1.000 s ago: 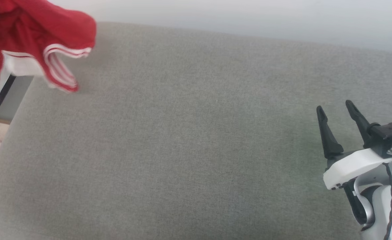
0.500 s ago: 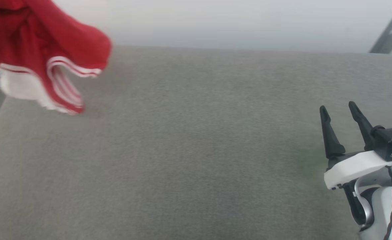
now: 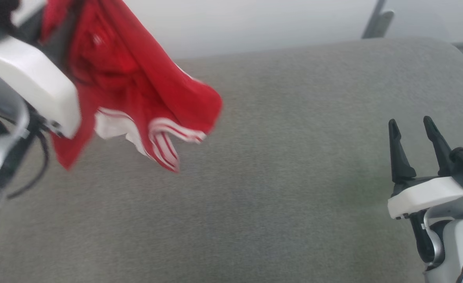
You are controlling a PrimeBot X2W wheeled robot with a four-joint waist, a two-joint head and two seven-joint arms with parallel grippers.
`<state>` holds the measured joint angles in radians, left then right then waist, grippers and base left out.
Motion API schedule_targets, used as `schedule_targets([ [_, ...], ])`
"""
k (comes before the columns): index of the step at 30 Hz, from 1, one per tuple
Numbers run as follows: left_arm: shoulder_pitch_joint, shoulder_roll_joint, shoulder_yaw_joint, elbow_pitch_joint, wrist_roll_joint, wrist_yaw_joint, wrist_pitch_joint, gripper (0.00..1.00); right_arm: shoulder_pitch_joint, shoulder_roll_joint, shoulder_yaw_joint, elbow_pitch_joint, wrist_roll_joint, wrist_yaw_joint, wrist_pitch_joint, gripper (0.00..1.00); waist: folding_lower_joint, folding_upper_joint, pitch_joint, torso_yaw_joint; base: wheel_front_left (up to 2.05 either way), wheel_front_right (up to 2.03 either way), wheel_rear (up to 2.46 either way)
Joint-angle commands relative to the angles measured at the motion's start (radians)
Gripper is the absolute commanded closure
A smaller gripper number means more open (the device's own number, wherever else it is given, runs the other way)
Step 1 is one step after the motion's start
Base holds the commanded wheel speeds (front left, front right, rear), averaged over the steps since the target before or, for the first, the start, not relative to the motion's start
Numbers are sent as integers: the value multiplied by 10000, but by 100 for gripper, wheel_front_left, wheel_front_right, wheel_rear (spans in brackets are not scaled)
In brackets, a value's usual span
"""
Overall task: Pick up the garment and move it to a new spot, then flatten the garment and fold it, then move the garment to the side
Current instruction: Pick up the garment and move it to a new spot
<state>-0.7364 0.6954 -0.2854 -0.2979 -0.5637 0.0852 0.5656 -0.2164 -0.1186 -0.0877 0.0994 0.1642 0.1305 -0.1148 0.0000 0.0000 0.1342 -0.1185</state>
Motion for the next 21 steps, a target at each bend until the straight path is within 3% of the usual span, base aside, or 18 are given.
schedule_targets([
  [1,227,-3,-53,-69,-39,84,69,100,-73,69,40,9,12,4,-107,0,0,0,266,-358,0,0,0],
  [11,2627,-486,-1310,451,-330,830,1160,100,-134,380,36,535,166,4,-581,0,0,0,934,-955,0,0,0],
  [14,3258,-650,-1584,1020,-449,890,1168,100,-181,428,102,731,173,4,-702,0,0,0,1015,-995,0,0,0],
  [21,4045,-1194,-2237,2706,-785,525,912,100,-366,472,312,1193,180,3,-893,0,0,0,997,-945,0,0,0],
])
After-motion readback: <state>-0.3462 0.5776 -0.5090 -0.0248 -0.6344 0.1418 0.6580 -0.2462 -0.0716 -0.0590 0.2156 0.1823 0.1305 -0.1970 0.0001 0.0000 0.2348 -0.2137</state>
